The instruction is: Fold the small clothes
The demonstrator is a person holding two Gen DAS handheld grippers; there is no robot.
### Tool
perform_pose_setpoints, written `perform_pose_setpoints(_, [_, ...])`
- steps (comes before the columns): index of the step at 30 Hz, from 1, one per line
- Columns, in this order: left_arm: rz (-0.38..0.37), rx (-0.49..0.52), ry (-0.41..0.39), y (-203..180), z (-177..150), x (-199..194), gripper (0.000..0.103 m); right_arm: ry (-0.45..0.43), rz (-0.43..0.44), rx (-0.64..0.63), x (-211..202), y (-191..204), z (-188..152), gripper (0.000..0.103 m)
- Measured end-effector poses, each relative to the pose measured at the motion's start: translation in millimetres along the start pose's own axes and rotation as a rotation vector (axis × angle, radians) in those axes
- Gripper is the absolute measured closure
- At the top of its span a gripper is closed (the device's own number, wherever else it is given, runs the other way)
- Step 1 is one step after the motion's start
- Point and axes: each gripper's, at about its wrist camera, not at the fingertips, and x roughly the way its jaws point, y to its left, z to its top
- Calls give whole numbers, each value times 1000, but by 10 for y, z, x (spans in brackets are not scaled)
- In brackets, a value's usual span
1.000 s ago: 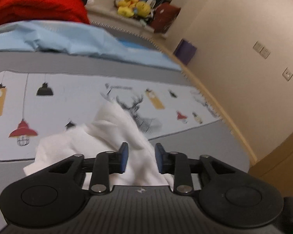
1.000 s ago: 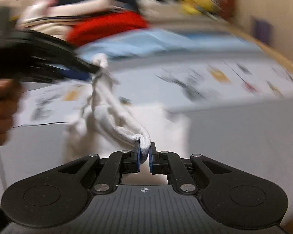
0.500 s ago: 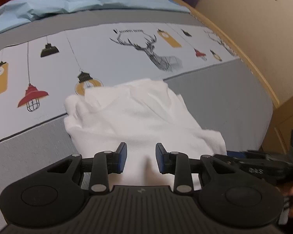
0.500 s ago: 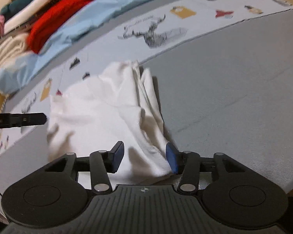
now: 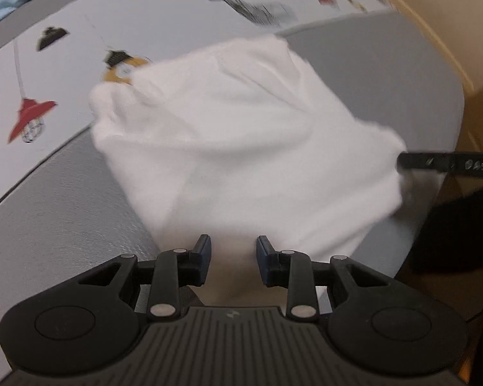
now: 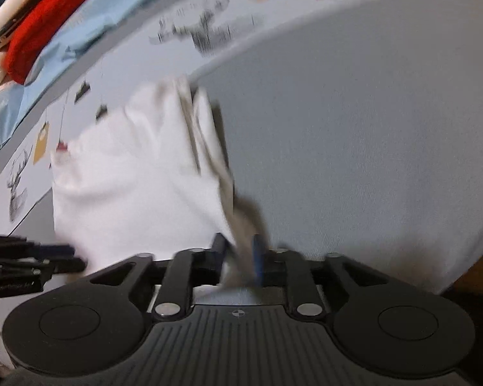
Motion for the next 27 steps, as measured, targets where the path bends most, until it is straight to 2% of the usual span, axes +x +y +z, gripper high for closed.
perform_pose_setpoints(3, [-3,-74,-71,192,30,-158,69,-133,19,-56,-224,122,311,74])
perform_pose_setpoints(6, [26,-168,-126,388,66,-267,69,-177,99,-125,-248,231,659,71])
perform_pose_setpoints(9, [54,-260,-166,540,114,-361,69,-135,190,-171,-38,319,998,68])
perform_pose_setpoints(14, [94,-351,-212,698,135,-471,68,-112,213,-185,467,378,1251,59])
perform_pose_setpoints(17, [134,-357,-220,735,137,-512,68,-42,228,-160,791,368,1236,59])
perform_pose_setpoints(19, [161,-344,-215,745,150,-507,65,7,234,-158,949,403,1222,57])
perform_pose_setpoints(24, [171,-331,-217,752,184,-452,62,-7,229,-216,1053,520,1232,55])
perform_pose_setpoints(26, [170,-330,-222,738,204,-438,62,-9,235,-227,1066,557,1231,72])
perform_pose_setpoints(27, [170,-329,-223,734,210,-429,62,-18,229,-245,1063,586,1224,91])
